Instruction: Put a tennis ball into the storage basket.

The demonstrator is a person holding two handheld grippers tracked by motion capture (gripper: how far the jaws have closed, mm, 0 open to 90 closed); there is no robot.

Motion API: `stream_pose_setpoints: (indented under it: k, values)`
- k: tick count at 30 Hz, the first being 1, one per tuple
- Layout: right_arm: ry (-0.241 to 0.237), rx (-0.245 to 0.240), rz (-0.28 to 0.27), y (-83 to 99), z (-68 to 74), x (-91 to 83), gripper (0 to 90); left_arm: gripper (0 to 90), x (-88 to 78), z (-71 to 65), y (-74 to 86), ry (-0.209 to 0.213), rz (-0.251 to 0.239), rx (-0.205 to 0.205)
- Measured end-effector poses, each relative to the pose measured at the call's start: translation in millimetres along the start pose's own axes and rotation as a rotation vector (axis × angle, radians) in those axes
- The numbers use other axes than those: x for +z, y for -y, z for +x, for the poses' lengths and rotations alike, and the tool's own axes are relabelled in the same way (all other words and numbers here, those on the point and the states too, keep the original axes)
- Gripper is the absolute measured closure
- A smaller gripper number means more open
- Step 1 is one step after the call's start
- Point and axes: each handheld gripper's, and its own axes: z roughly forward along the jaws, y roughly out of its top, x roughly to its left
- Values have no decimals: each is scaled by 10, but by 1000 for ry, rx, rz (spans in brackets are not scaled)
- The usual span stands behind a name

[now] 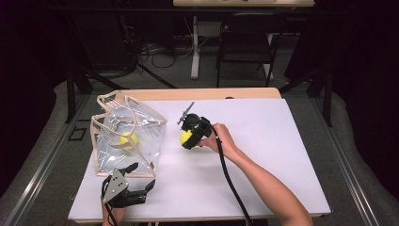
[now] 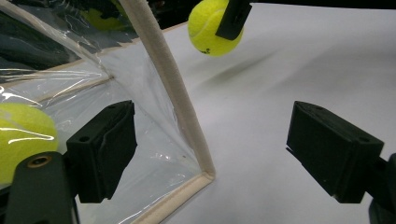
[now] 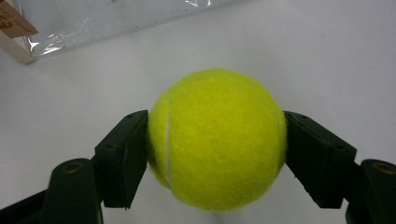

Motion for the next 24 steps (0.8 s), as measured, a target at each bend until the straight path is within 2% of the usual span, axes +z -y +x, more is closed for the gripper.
stream_pose_setpoints:
  k: [16,24]
  values:
    - [0,-1,-52,-59,16,-200,257,160,-2,8,3,0,-2,-1]
    - [16,-9,-67,-85,22,-283,257,160,10,-8,-3,3,-4,1]
